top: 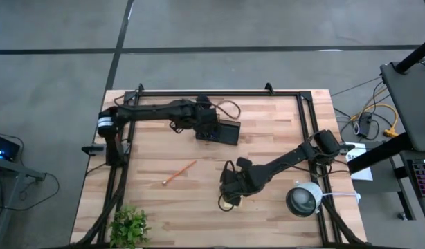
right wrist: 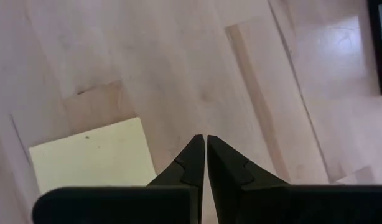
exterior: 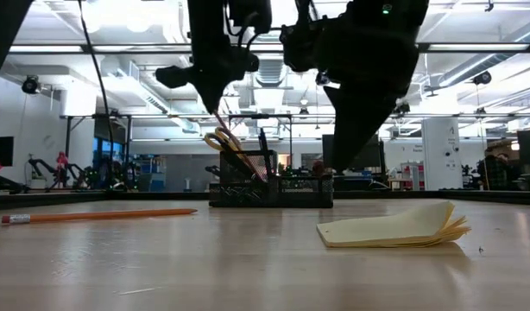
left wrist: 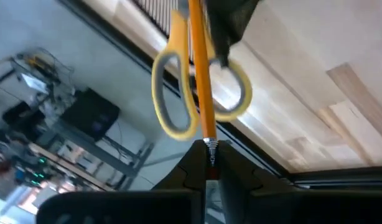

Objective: Pick and place office supplies into organizer
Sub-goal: Put the bottom orange pencil into the black organizer bin, then put the orange pencil into the black organizer bin

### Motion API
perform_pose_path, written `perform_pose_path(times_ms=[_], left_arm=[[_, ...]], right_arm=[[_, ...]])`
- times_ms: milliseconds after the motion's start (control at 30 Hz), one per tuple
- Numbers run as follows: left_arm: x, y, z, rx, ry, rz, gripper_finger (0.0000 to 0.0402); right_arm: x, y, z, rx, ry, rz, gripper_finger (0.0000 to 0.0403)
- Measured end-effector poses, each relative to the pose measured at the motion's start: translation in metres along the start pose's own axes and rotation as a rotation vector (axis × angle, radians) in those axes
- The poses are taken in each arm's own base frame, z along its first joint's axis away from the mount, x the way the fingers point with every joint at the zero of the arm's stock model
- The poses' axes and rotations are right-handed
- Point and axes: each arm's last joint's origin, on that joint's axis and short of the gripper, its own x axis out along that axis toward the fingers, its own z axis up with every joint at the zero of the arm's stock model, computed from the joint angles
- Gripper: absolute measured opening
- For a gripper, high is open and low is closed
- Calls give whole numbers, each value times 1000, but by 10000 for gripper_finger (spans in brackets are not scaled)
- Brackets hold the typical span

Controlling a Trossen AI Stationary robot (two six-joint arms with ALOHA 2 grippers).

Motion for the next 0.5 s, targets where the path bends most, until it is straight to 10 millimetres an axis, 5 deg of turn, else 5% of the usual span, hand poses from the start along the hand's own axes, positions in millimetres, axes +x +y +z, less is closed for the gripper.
perform_pose_path(times_ms=[500], left_arm=[[-2, 13, 25, -82, -51, 170, 89]], right_arm=[[-1, 3, -2, -35, -18, -9, 9]])
